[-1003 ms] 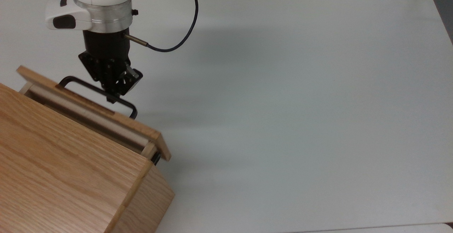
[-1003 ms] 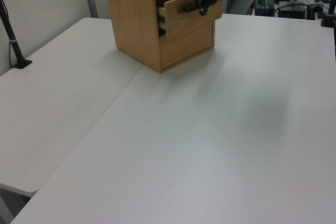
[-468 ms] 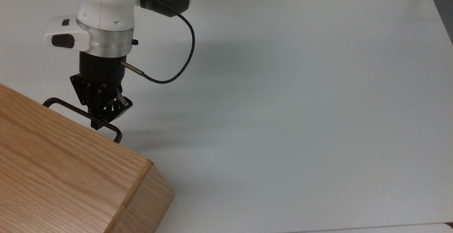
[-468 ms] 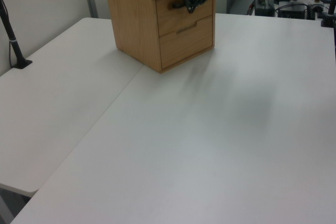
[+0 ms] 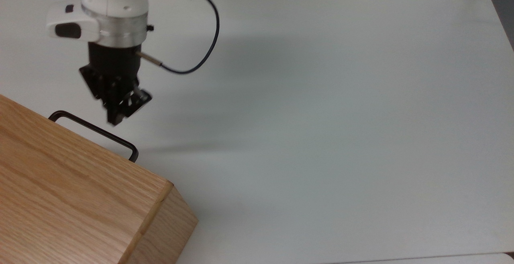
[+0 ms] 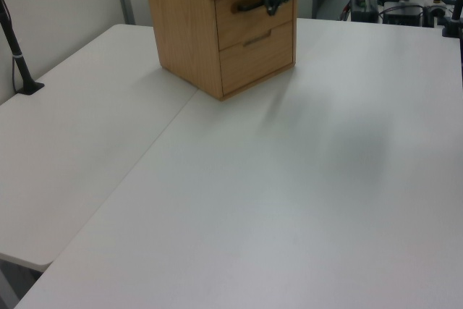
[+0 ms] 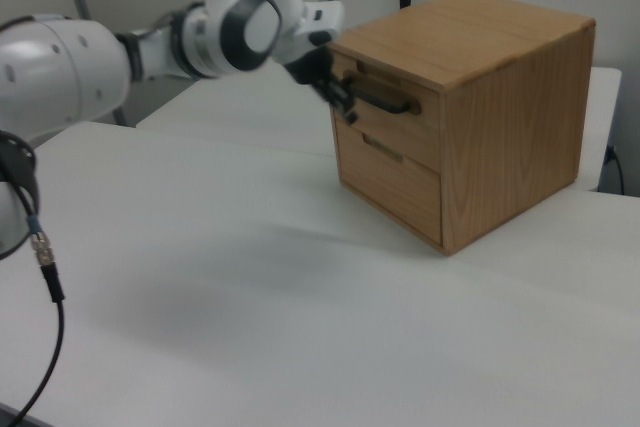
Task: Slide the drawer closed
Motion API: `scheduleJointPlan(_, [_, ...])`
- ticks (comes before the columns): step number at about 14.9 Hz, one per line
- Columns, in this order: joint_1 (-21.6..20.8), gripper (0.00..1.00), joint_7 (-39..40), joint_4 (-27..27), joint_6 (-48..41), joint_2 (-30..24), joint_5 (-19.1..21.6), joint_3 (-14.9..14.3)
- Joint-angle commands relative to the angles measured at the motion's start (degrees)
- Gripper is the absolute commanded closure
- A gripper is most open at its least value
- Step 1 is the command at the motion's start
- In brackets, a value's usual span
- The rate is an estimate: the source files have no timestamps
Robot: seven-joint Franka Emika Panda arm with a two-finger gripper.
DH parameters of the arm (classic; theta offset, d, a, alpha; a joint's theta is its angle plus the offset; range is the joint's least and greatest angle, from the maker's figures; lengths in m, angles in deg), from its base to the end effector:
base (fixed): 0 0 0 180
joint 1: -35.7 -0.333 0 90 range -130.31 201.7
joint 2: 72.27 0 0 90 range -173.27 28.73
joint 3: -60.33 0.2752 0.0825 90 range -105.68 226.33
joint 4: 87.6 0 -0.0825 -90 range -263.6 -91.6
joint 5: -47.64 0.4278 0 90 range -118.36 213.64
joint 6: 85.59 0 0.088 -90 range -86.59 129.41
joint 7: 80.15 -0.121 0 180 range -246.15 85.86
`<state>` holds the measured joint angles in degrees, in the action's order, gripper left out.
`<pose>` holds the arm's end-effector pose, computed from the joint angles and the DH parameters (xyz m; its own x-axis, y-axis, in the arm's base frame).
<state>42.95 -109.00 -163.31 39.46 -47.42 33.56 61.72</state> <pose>0.7512 -0.0922 0.4785 0.7748 -0.4336 0.4602 -0.4920 -0.8705 0.0082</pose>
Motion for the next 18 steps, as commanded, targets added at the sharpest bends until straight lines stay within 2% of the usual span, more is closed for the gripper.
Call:
scheduleJointPlan(1, [2.1,0.9,2.2,-6.8,-13.2,-8.2,-0.9,6.7])
scheduleJointPlan(4, [1.6,0.9,2.6,-11.2,-18.3,-13.6,0.1,8.7])
scheduleJointPlan(6, [0.7,0.89,4.0,-15.4,-22.0,-19.6,5.6,8.7])
scheduleJointPlan(8, [-2.0,0.86,7.3,-17.8,-25.6,-23.2,7.5,8.2])
scheduleJointPlan(9, [-4.2,0.86,7.8,-20.4,-25.9,-25.8,7.6,6.5])
scheduleJointPlan(11, [-12.4,0.82,11.9,-24.9,-25.9,-30.4,8.9,-0.7])
scheduleJointPlan(13, [-12.0,0.79,18.3,-24.7,-25.9,-30.3,9.7,-1.3])
scheduleJointPlan(16, [-7.5,0.76,36.5,-23.7,-26.5,-30.3,9.8,-1.5])
scheduleJointPlan(17, [-6.6,0.72,39.6,-23.0,-27.1,-30.3,9.8,-1.7])
scheduleJointPlan(18, [-6.6,0.65,40.5,-22.5,-27.3,-30.1,9.7,-1.8])
